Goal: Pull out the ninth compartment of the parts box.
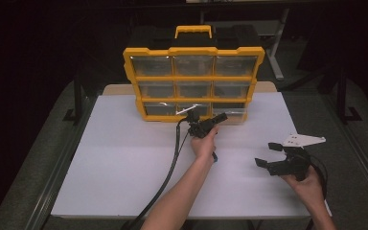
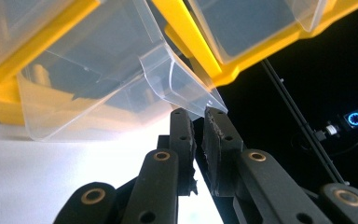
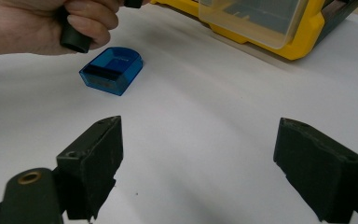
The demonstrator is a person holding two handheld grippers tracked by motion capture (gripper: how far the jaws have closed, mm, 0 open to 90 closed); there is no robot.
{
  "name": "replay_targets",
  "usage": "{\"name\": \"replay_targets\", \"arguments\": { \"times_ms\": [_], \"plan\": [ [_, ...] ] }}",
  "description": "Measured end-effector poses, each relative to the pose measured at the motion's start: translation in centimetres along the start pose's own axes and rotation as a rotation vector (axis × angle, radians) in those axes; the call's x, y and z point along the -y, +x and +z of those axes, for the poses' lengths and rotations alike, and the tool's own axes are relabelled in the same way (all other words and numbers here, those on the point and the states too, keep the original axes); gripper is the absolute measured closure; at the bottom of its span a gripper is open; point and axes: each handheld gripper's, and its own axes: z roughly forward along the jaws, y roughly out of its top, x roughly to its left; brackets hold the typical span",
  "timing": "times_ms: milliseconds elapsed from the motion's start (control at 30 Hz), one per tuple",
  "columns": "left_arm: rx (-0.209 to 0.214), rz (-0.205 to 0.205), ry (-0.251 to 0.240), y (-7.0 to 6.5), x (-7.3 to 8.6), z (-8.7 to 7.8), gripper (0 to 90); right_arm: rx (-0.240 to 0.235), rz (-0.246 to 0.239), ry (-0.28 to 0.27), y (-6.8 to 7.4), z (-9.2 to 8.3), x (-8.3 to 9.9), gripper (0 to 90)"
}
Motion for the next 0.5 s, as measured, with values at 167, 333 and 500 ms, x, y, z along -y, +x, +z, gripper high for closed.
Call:
{"name": "replay_targets", "arguments": {
  "times_ms": [167, 333, 500],
  "plan": [
    [0.011, 0.01, 0.006, -0.09, 0.34, -0.38, 81.4, 0.001, 0.001, -0.006, 0.0, -0.12, 0.03, 14.7],
    [-0.009, 0.053, 0.016, -0.35, 0.33, -0.36, 80.8, -0.001, 0.0, -0.008, 0.05, -0.13, 0.01, 14.7],
    [-0.057, 0.135, 0.072, -0.83, 0.28, -0.46, 69.8, -0.001, -0.002, -0.012, 0.0, -0.21, 0.04, 14.7]
  ]
}}
